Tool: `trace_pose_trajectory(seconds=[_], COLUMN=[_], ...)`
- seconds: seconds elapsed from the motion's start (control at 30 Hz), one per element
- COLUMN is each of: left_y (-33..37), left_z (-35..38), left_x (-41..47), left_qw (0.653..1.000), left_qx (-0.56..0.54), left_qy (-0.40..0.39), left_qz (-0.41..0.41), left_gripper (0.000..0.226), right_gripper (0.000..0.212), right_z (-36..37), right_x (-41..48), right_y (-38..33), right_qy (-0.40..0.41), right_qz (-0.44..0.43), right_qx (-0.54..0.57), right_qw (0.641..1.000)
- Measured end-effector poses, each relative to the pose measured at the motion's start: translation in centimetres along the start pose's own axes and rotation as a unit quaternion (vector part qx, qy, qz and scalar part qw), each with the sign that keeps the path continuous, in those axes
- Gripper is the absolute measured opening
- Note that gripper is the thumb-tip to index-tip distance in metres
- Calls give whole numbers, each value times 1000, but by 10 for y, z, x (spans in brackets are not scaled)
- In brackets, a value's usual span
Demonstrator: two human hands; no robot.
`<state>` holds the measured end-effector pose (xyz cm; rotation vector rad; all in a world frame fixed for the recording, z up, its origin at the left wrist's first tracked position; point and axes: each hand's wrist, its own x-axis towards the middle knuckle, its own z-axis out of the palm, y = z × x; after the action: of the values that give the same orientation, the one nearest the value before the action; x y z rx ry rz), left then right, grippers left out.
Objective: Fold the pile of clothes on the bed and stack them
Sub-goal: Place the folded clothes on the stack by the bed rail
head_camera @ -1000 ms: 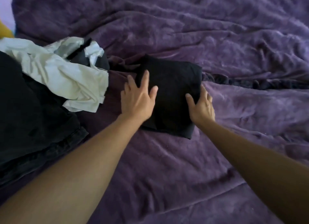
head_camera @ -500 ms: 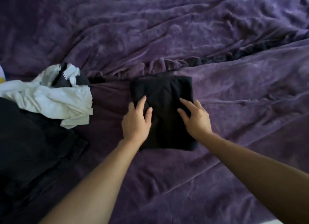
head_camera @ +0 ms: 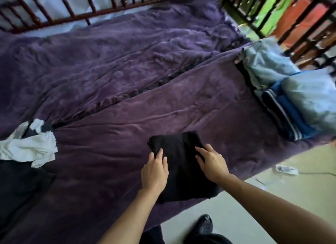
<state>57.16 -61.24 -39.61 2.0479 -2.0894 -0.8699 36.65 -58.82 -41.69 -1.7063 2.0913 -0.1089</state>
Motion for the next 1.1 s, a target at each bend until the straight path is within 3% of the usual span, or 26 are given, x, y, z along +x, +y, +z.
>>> trace_pose_trajectory(seconds=[0.23,0.47,0.77,1.1], left_y=[160,269,399,511], left_z=[28,42,69,54], left_x=[-26,6,102,231], left_qw=[994,986,983,985], left_qx=[53,89,20,-67], left_qy=[5,-7,-60,-13], left_qz=[92,143,172,161], left_gripper=[47,49,56,62], right_gripper=[43,44,42,44], right_z=[-109,-171,-265,-375], right_x=[-35,-10,82,248], right_y=[127,207,305,375], right_qy=[45,83,102,142], right_qz=[35,70,86,13], right_qx=[-57,-62,-79,-101], right_qw=[997,992,988,985])
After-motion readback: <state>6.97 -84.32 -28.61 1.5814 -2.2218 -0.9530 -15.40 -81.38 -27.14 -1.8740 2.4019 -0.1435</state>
